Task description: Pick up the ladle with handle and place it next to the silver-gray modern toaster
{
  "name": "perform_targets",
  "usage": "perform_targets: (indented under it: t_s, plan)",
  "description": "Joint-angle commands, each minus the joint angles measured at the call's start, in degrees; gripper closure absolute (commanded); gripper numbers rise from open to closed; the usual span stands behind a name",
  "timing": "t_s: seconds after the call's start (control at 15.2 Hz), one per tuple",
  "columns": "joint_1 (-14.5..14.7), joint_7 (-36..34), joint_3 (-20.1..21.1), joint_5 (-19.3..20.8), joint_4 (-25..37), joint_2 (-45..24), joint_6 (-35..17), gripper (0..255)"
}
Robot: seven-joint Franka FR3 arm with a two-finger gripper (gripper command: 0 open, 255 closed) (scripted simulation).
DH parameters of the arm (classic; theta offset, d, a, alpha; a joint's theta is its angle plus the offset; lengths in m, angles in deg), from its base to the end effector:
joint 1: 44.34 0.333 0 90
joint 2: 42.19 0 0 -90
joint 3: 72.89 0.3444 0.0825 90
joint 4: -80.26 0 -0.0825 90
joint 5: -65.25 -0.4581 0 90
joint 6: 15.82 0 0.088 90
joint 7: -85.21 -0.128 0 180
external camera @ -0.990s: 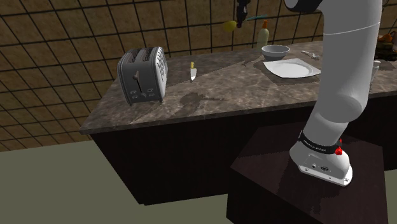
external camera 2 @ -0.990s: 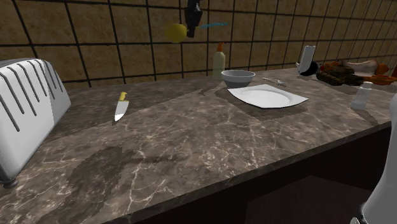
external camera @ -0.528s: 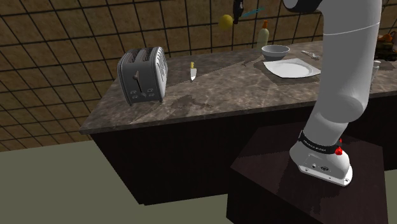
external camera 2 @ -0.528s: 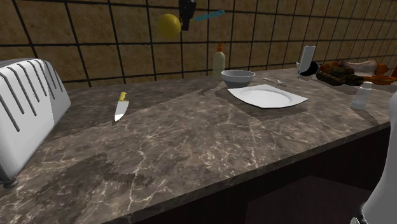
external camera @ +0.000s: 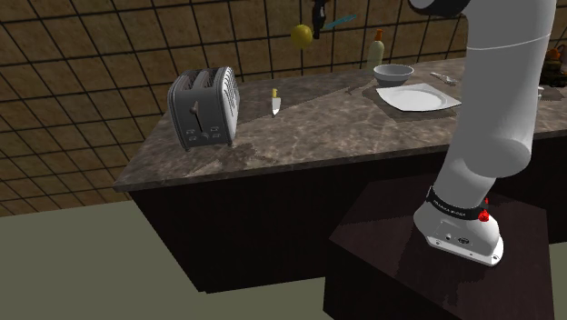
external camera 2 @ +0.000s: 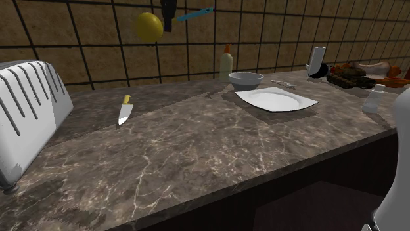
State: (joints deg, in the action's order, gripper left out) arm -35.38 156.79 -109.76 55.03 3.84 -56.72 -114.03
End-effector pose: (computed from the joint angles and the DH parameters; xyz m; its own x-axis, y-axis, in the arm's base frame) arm 0.6671 -0.2655 0.6355 0.7033 0.7063 0.0809 0.6908 -0.7058 0.1570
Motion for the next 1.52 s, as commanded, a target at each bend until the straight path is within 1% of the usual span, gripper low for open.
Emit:
perform_targets:
  t_s: [0.0, 0.26, 0.53, 0.73, 0.92, 1.45]
  plan:
    - [1.3, -2.5, 0.8, -0.1, 1.9, -1.2, 0.7, 255]
    - [4.1, -7.2, 2.3, 0.2, 4.2, -2.8, 1.4, 255]
    - [6.3, -11.5, 3.8, -0.1, 8.2, -5.6, 2.7, 255]
    - [7.4, -14.6, 4.8, -0.8, 12.6, -8.5, 4.3, 255]
    - [8.0, -17.7, 6.0, -1.9, 18.8, -12.5, 6.6, 255]
    - [10.8, -17.9, 5.7, -0.2, 7.2, -9.2, -1.6, 255]
